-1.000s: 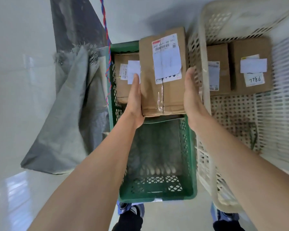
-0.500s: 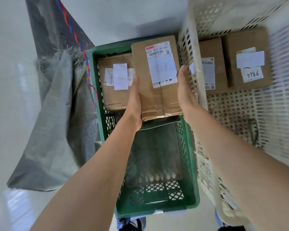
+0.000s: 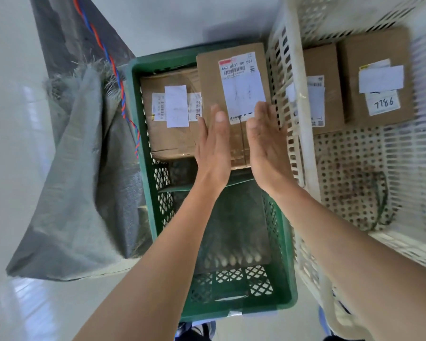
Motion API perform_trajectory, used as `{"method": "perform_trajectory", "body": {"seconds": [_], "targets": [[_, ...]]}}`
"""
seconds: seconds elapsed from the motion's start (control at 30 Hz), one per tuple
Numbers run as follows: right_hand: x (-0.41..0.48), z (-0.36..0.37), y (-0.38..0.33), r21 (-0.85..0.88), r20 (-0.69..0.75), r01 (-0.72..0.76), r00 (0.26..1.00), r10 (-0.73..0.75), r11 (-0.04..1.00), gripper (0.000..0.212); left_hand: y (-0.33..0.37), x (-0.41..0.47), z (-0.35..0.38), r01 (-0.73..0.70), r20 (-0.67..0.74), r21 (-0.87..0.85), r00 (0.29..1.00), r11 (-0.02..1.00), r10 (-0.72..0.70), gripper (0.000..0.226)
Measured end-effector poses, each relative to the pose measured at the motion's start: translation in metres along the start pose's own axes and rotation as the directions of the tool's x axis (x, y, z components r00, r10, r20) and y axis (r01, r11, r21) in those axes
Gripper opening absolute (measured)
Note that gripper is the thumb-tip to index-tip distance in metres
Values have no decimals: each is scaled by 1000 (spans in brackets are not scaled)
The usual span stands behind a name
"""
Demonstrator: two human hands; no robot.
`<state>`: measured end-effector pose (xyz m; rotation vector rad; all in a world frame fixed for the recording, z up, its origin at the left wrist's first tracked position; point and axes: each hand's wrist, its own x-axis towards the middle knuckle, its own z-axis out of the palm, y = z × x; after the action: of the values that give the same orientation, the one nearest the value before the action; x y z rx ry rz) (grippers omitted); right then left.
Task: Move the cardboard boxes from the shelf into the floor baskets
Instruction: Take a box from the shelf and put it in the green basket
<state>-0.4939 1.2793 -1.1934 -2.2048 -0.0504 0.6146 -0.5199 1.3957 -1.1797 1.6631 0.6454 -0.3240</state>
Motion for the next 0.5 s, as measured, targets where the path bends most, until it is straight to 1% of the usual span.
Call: {"method": "perform_trajectory", "body": {"seconds": [0.07, 0.13, 0.2, 0.27, 0.37, 0.43, 0.5], "targets": [[8, 1, 0, -38, 19, -18, 1000, 19, 999, 92, -3, 6, 5, 29, 28, 56, 999, 998, -31, 103], [13, 4, 2, -55, 40, -32, 999, 34, 998, 93, -7, 16, 6, 61, 41, 78, 997, 995, -65, 97], [18, 8, 4, -75, 55, -57, 997, 61, 996, 84, -12, 26, 6, 71, 62, 178, 995, 981, -83, 92], [26, 11, 4, -101, 34, -62, 997, 66, 993, 73, -15, 36, 6, 61, 85, 273, 993, 960, -87, 90], [43, 13, -1, -61, 10, -54, 998, 55, 997, 64, -14, 53, 4, 76, 110, 264, 988, 961, -108, 78], [50, 15, -1, -68, 31, -76, 996, 78, 995, 66, -9, 56, 4, 95, 117, 259, 985, 961, -129, 71], [51, 16, 1, -105, 34, -94, 995, 98, 990, 69, -7, 55, 2, 99, 126, 218, 984, 971, -129, 70]]}}
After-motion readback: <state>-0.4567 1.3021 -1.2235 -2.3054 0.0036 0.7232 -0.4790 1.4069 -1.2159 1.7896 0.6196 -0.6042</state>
